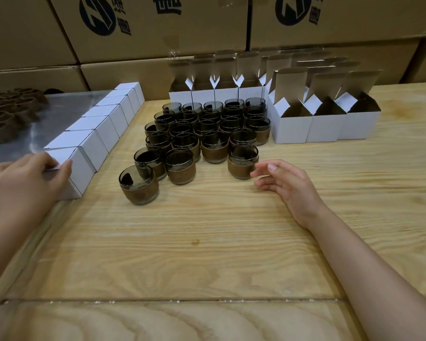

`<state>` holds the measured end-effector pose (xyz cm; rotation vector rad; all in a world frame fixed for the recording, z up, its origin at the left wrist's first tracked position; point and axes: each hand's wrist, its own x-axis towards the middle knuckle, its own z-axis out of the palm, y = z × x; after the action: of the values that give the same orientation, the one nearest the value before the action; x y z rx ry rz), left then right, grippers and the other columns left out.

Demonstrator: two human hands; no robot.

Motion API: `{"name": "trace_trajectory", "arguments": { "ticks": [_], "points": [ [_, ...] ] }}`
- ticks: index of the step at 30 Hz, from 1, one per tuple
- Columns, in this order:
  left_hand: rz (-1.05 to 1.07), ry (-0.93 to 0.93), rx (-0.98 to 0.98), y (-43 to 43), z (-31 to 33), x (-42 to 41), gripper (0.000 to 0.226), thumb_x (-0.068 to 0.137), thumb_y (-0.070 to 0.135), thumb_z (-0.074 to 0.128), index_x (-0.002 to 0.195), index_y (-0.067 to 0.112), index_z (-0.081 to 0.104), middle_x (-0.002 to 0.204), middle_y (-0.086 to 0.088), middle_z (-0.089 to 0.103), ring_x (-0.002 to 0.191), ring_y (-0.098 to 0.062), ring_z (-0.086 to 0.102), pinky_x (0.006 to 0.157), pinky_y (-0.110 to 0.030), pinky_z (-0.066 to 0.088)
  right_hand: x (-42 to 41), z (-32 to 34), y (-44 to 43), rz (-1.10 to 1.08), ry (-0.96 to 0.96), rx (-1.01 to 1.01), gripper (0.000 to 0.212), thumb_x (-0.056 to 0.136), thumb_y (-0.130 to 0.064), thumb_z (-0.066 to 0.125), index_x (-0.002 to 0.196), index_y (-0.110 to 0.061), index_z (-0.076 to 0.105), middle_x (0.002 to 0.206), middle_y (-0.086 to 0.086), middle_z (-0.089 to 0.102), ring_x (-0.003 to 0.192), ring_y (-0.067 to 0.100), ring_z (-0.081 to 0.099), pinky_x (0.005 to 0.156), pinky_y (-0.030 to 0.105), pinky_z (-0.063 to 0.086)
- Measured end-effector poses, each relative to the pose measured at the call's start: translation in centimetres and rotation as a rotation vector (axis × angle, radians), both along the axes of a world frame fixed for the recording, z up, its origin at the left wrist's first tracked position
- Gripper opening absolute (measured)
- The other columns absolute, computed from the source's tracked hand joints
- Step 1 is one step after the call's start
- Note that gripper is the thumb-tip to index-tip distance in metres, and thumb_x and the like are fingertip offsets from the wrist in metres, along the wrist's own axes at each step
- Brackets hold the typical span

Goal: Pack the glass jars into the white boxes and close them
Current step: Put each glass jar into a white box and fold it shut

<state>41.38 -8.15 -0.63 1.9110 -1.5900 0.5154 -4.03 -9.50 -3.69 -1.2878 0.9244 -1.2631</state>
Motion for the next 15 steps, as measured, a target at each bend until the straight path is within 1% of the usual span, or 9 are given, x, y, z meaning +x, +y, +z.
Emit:
{"name": "trace_trajectory", "arguments": {
  "ticks": [2,4,6,7,8,10,12,13,15],
  "points": [
    [0.037,0.071,0.007,-0.3,0.7,-0.8,0.062,0.087,0.067,0.035,0.084,0.010,0.059,0.085,-0.020,0.062,0.089,-0.040,0.056,0.091,-0.055,0.041,0.0,0.0,-0.1,-0.006,-0.001,0.003,0.021,0.093,-0.019,0.049,0.100,-0.011,0.067,0.098,0.014,0.069,0.086,0.024,0.063,0.081,0.034,0.051],
    [0.076,0.110,-0.020,-0.6,1.8,-2.1,0.069,0.089,0.069,0.028,0.097,0.010,0.062,0.095,-0.024,0.063,0.099,-0.040,0.056,0.096,-0.056,0.039,-0.1,-0.1,-0.2,-0.011,-0.004,0.008,0.022,0.095,-0.016,0.046,0.100,-0.011,0.067,0.098,0.013,0.069,0.086,0.024,0.064,0.081,0.034,0.050],
    [0.035,0.148,-0.168,-0.6,3.0,-5.0,0.059,0.095,0.055,0.031,0.106,0.005,0.060,0.104,-0.024,0.062,0.103,-0.040,0.055,0.098,-0.056,0.039,-0.1,-0.1,-0.3,-0.014,-0.001,0.010,0.022,0.096,-0.015,0.046,0.099,-0.011,0.067,0.098,0.013,0.070,0.086,0.024,0.064,0.083,0.036,0.050],
    [-0.027,0.134,-0.255,-0.3,3.5,-7.2,0.048,0.097,0.044,0.035,0.103,0.003,0.061,0.102,-0.023,0.063,0.098,-0.040,0.056,0.095,-0.053,0.040,-0.1,-0.1,-0.3,-0.016,0.001,0.011,0.022,0.096,-0.015,0.046,0.099,-0.012,0.067,0.098,0.013,0.070,0.087,0.024,0.064,0.083,0.037,0.050],
    [-0.118,0.112,-0.325,0.0,3.7,-9.8,0.040,0.097,0.034,0.040,0.096,0.001,0.062,0.094,-0.022,0.065,0.091,-0.040,0.057,0.089,-0.048,0.039,-0.1,-0.1,-0.3,-0.018,0.003,0.013,0.022,0.096,-0.015,0.046,0.099,-0.012,0.067,0.098,0.013,0.070,0.087,0.024,0.064,0.084,0.038,0.050],
    [-0.356,0.092,-0.406,1.1,3.6,-16.0,0.030,0.094,0.021,0.047,0.078,0.001,0.062,0.074,-0.016,0.063,0.070,-0.033,0.057,0.072,-0.040,0.039,-0.1,-0.1,-0.2,-0.021,0.004,0.015,0.022,0.096,-0.015,0.046,0.099,-0.012,0.067,0.098,0.013,0.070,0.087,0.025,0.063,0.085,0.039,0.049],
    [-0.575,0.081,-0.415,1.9,2.7,-21.7,0.031,0.092,0.019,0.049,0.065,0.006,0.057,0.060,-0.006,0.055,0.055,-0.020,0.047,0.055,-0.033,0.037,-0.1,0.0,-0.2,-0.024,0.005,0.018,0.022,0.096,-0.014,0.045,0.098,-0.011,0.067,0.097,0.012,0.070,0.087,0.025,0.063,0.086,0.040,0.049],
    [-0.662,0.062,-0.398,2.1,2.0,-24.1,0.032,0.091,0.019,0.050,0.061,0.009,0.055,0.056,-0.002,0.051,0.051,-0.015,0.042,0.049,-0.030,0.036,-0.1,0.0,-0.1,-0.025,0.002,0.020,0.022,0.096,-0.014,0.045,0.099,-0.011,0.067,0.096,0.013,0.070,0.086,0.025,0.063,0.086,0.040,0.049],
    [-0.785,0.015,-0.358,2.3,0.2,-27.9,0.034,0.089,0.018,0.053,0.056,0.013,0.053,0.051,0.001,0.048,0.044,-0.014,0.040,0.041,-0.031,0.036,0.0,0.1,0.0,-0.025,-0.017,0.022,0.022,0.096,-0.012,0.045,0.099,-0.009,0.066,0.095,0.014,0.068,0.085,0.025,0.062,0.085,0.040,0.048]
  ]
}}
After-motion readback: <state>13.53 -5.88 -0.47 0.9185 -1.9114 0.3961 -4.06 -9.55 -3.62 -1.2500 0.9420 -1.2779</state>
